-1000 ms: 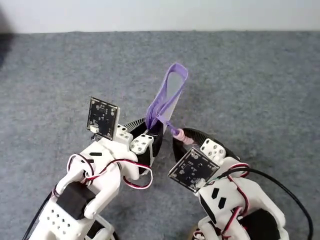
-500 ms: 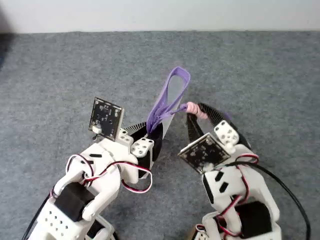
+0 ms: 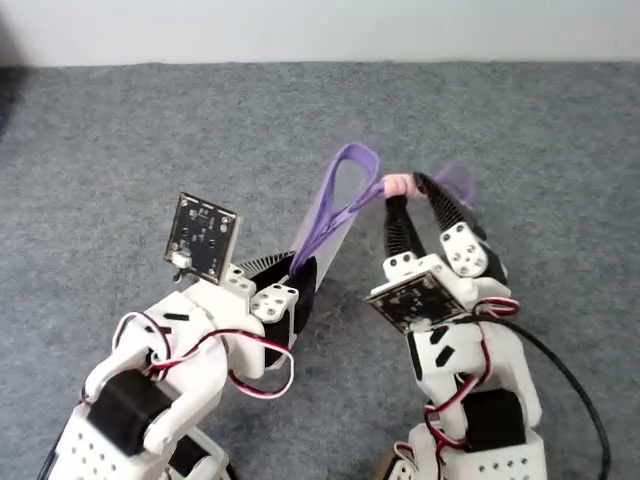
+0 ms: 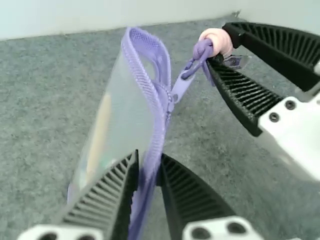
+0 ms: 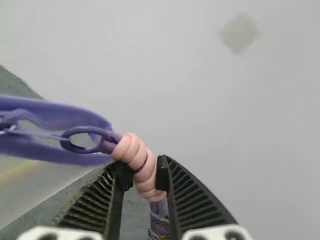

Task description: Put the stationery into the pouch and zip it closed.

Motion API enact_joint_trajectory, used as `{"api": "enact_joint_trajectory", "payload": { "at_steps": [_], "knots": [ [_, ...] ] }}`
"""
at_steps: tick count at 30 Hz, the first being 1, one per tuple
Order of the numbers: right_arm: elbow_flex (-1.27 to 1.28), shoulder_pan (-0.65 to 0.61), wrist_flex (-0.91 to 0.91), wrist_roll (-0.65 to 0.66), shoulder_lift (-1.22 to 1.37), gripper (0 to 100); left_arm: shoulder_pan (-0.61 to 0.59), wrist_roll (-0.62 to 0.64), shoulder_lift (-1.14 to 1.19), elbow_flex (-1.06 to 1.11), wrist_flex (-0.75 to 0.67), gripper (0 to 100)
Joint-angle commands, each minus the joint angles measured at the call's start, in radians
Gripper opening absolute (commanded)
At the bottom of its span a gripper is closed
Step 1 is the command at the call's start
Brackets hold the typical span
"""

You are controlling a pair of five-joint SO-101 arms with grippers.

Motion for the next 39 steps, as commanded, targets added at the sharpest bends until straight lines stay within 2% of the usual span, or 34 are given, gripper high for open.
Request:
{"api": "enact_joint_trajectory", "payload": {
  "at_steps": [1,5,12,19,27,39],
  "knots": [
    [-0.008,0.122,-0.048,0.005,0.004,0.7,-0.008,0.023,-0.017,-0.050,0.041,1],
    [-0.006,0.154,-0.051,0.005,0.044,0.7,-0.008,0.023,-0.017,-0.082,0.046,1],
    [-0.008,0.255,-0.265,0.003,0.271,0.7,-0.008,0.023,-0.017,-0.185,0.094,1],
    [-0.008,0.321,-0.334,0.005,0.472,0.7,-0.011,0.023,-0.017,-0.295,0.112,1],
    [-0.008,0.452,-0.496,0.054,0.690,0.7,-0.161,-0.015,-0.017,-0.390,0.143,1],
    [-0.034,0.389,-0.552,0.048,0.704,0.7,-0.172,-0.020,-0.012,-0.394,0.140,1]
  ]
}}
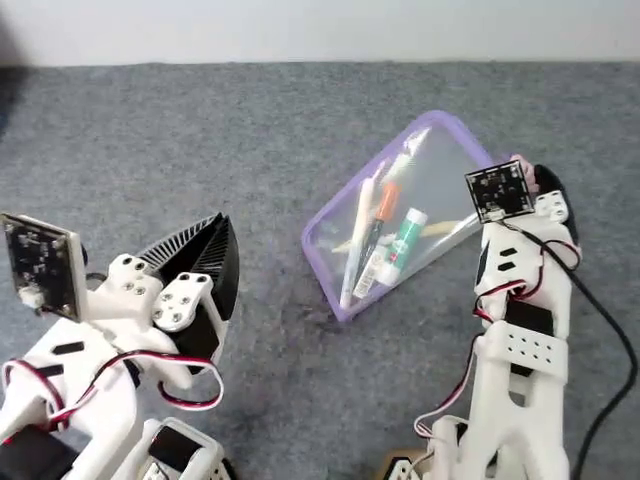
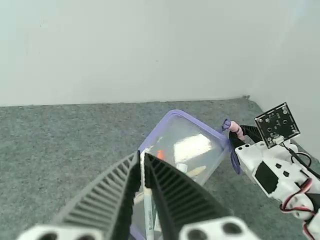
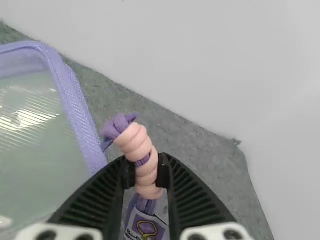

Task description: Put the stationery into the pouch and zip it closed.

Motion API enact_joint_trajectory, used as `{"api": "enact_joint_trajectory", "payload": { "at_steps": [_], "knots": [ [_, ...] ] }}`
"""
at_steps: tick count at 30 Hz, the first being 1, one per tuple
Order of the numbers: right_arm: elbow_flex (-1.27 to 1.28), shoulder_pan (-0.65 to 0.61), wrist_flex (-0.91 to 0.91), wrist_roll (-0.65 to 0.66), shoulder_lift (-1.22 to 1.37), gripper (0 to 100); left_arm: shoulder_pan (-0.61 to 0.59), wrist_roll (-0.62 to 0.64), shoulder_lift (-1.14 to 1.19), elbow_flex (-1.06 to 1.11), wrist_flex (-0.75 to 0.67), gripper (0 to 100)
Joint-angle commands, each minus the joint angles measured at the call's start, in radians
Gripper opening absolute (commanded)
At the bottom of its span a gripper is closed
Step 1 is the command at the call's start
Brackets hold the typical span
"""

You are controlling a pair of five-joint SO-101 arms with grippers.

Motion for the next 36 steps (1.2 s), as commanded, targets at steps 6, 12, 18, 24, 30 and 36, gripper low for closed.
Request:
{"api": "enact_joint_trajectory", "payload": {
  "at_steps": [6,12,18,24,30,36],
  "knots": [
    [-0.091,-0.142,-0.015,-0.117,-0.223,0.7,-0.015,-0.008,0.003,0.004,-0.002,1],
    [-0.095,-0.318,0.059,-0.115,-0.460,0.7,-0.152,-0.011,0.003,0.053,-0.089,1],
    [-0.094,-0.438,0.213,-0.114,-0.618,0.7,-0.206,-0.011,0.003,0.122,-0.186,4],
    [-0.089,-0.440,0.328,-0.112,-0.671,0.7,-0.163,-0.032,0.003,0.200,-0.192,22],
    [-0.089,-0.440,0.354,-0.112,-0.677,0.7,-0.063,-0.086,0.011,0.286,-0.203,29],
    [-0.089,-0.438,0.355,-0.112,-0.680,0.7,-0.040,-0.176,0.011,0.440,-0.377,29]
  ]
}}
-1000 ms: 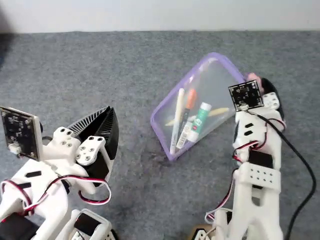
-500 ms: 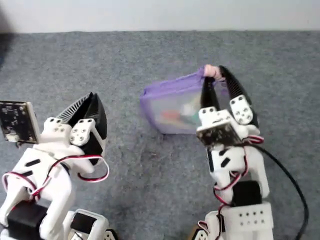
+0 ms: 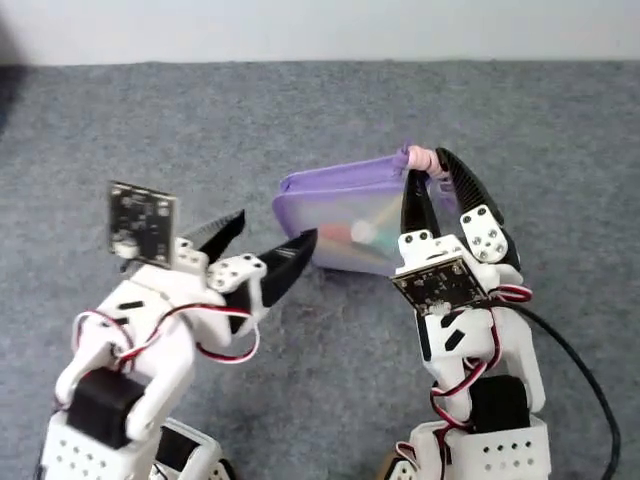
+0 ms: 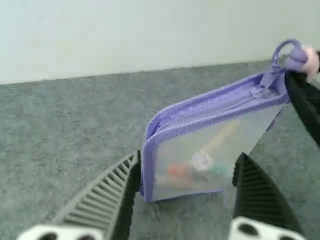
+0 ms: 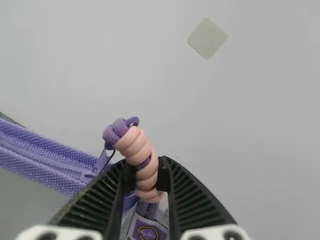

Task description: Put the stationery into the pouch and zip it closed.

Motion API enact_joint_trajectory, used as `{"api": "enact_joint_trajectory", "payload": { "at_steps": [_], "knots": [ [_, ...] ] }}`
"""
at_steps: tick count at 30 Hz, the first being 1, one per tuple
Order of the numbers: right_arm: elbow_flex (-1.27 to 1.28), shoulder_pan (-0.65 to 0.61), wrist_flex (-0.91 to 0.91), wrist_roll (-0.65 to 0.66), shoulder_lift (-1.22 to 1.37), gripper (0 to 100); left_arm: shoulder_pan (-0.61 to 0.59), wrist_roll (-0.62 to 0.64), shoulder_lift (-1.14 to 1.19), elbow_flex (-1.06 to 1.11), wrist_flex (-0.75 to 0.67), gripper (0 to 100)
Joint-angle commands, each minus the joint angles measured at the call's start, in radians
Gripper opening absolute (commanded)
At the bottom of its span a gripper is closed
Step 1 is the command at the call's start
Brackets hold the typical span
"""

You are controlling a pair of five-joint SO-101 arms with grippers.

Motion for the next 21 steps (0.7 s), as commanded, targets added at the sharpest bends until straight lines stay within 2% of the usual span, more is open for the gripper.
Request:
{"api": "enact_joint_trajectory", "payload": {
  "at_steps": [1,5,10,14,21],
  "knots": [
    [-0.080,-0.008,0.002,-0.008,-0.022,0.7,0.006,-0.064,-0.002,0.061,-0.140,29],
    [-0.080,-0.008,0.013,-0.008,-0.042,0.7,0.005,-0.109,-0.005,0.120,-0.236,29],
    [-0.081,-0.013,0.176,-0.008,-0.136,0.7,-0.034,-0.109,0.000,0.143,-0.281,29],
    [-0.075,-0.018,0.226,-0.011,-0.182,0.7,-0.032,-0.109,0.000,0.170,-0.310,29],
    [-0.075,-0.042,0.223,-0.008,-0.189,0.7,0.107,-0.112,0.002,0.182,-0.308,29]
  ]
}}
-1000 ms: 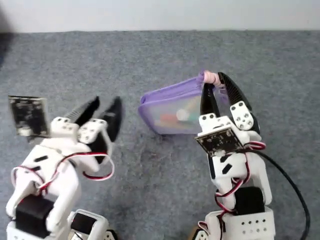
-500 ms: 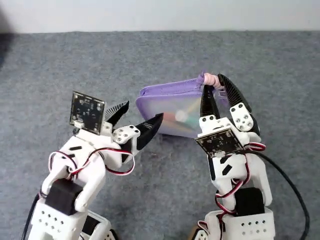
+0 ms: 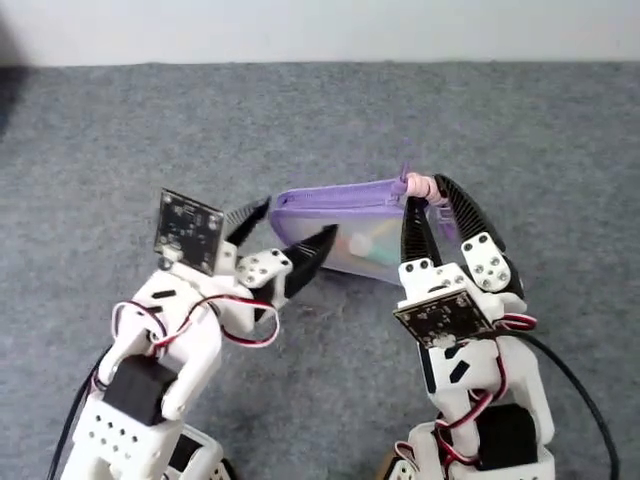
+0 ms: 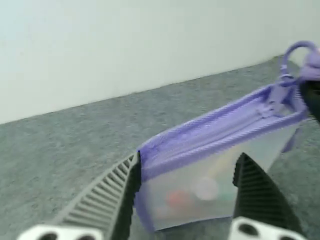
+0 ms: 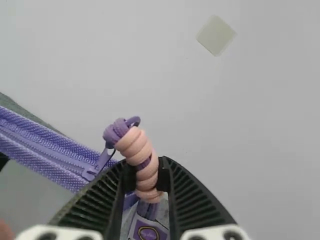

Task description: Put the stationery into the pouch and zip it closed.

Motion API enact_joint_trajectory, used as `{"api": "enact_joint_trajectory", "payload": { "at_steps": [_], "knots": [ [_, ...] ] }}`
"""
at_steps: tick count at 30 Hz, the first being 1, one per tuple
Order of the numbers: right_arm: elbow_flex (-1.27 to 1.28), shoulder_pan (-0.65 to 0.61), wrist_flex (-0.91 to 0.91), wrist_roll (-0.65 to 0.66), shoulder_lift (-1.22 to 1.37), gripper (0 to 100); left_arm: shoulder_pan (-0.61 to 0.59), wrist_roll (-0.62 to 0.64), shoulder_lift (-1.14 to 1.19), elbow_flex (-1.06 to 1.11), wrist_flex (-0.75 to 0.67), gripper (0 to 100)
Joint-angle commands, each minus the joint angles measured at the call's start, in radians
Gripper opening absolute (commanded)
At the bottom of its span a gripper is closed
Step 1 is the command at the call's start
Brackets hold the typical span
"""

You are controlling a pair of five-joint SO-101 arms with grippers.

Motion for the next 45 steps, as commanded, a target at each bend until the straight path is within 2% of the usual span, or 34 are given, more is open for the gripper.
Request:
{"api": "enact_joint_trajectory", "payload": {
  "at_steps": [1,4,11,14,17,21,27,34,39,42,45],
  "knots": [
    [-0.063,-0.010,0.004,-0.008,-0.021,0.7,0.055,-0.025,0.000,0.016,-0.025,29],
    [-0.068,-0.007,0.007,0.005,-0.036,0.7,0.063,-0.075,-0.002,0.054,-0.025,29],
    [-0.066,-0.007,0.127,0.020,-0.131,0.7,0.101,-0.080,-0.009,0.064,-0.018,28],
    [-0.052,0.007,0.145,0.020,-0.157,0.7,0.181,-0.080,-0.011,0.059,0.008,20],
    [-0.023,0.071,0.139,0.020,-0.180,0.7,0.256,-0.081,-0.011,0.016,0.069,10],
    [0.012,0.147,0.145,0.014,-0.231,0.7,0.285,-0.083,-0.011,-0.087,0.189,4],
    [0.075,0.159,0.147,0.012,-0.302,0.7,0.256,-0.080,-0.011,-0.225,0.321,9],
    [0.081,0.159,0.147,0.011,-0.298,0.7,0.173,-0.080,-0.009,-0.180,0.330,23],
    [0.081,0.159,0.147,0.011,-0.298,0.7,0.161,-0.083,-0.006,-0.091,0.235,26],
    [0.081,0.159,0.147,0.011,-0.298,0.7,0.106,-0.089,-0.002,-0.013,0.089,26],
    [0.081,0.159,0.147,0.012,-0.295,0.7,0.054,-0.164,-0.002,0.081,-0.054,26]
  ]
}}
